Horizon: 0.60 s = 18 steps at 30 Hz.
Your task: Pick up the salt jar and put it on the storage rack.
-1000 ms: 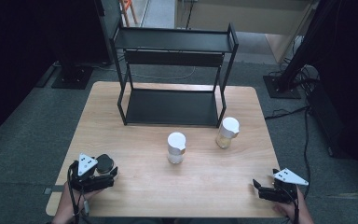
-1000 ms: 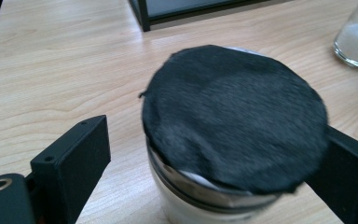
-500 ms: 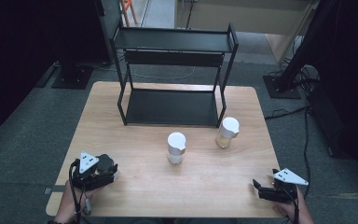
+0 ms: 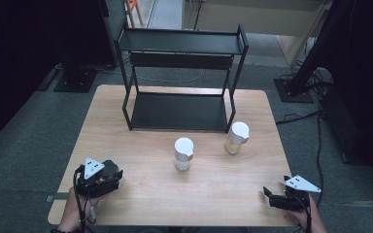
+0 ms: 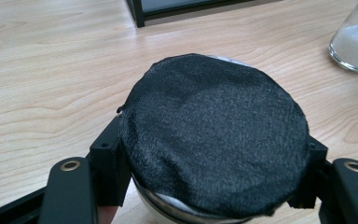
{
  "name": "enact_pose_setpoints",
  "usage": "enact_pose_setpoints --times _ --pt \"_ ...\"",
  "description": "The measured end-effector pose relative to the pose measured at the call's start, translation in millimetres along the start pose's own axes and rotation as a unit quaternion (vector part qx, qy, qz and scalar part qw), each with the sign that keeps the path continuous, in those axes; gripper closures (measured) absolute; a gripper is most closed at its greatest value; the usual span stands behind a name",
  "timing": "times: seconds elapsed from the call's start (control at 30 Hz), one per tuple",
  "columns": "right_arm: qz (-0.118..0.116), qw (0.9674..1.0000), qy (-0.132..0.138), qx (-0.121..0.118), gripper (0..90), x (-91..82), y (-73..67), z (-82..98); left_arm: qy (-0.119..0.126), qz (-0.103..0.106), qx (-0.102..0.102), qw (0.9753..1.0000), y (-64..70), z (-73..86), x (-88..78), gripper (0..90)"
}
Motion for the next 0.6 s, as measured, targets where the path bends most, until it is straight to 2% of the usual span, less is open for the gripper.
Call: enact_pose_setpoints --times 0.17,0.33,0.6 --pt "0.000 1.0000 0.000 0.000 7.1 0.0 -0.2 0.0 0.001 0.002 0.005 1.0000 2.6 -4.1 -0.1 32.6" --pt "0.000 1.0000 0.000 0.000 7.1 0.0 -0.2 0.0 0.007 0.003 -0.007 0.9999 2.4 -11.6 0.1 32.6" --pt "0.000 1.0000 0.000 0.000 7.1 0.0 -0.2 0.0 0.007 0.004 -0.004 1.0000 5.7 -22.2 3.5 32.7"
Point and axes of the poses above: each handheld gripper's, and its own axes: x roughly forward along the jaws, z roughly out of its underside, y roughly to its right, the point moved 6 cm from there along x, roughly forward along the jaws, and after that the axes turned 3 degrees about y, right-handed, at the moved point
